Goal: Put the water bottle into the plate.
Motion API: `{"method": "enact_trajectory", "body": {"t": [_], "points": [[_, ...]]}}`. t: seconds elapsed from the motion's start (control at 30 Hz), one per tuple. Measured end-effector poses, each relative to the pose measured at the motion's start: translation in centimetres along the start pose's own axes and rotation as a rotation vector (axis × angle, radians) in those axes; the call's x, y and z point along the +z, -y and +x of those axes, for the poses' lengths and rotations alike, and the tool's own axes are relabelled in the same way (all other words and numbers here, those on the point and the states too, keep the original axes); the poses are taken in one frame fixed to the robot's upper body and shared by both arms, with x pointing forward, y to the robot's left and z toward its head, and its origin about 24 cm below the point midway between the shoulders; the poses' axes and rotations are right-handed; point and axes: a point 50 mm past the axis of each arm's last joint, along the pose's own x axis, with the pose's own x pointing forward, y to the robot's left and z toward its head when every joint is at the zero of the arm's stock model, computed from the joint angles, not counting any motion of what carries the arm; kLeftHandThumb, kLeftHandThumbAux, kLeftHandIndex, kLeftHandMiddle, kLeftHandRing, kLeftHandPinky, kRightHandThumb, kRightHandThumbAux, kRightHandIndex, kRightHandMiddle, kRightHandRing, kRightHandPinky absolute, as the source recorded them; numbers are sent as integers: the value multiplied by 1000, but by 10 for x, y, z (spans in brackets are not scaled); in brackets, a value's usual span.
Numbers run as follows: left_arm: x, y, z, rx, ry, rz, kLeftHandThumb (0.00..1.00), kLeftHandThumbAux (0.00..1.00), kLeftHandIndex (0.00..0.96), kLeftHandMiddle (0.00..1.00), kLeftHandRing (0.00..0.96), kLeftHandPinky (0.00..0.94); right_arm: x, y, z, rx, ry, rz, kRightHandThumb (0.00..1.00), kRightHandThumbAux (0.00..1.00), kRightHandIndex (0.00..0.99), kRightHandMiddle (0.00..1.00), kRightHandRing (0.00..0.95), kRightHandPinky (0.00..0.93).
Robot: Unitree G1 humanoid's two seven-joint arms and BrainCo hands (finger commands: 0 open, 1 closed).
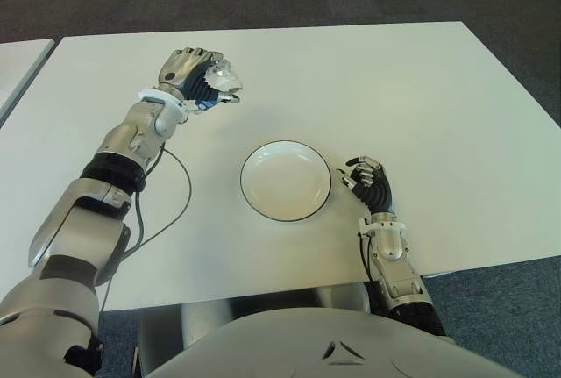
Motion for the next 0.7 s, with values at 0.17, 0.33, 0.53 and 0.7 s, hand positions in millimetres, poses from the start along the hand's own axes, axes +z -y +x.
{"method": "enact_trajectory", "body": {"t": [0.17,0.33,0.53,0.7], "points": [[15,-2,-2,16,65,0,852,669,398,544,868,849,0,0,0,0,0,-1,704,730,436,737,733,727],[25,-3,-3,31,103,-1,852,668,398,544,866,849,0,0,0,-1,-1,-1,705,730,436,733,729,725],[42,-2,-5,22,168,-16,852,668,399,545,865,851,0,0,0,-5,-1,-1,705,730,436,736,732,726],[58,2,-5,-14,225,-31,852,668,400,548,862,855,0,0,0,-5,-2,1,705,730,436,735,733,726]]}}
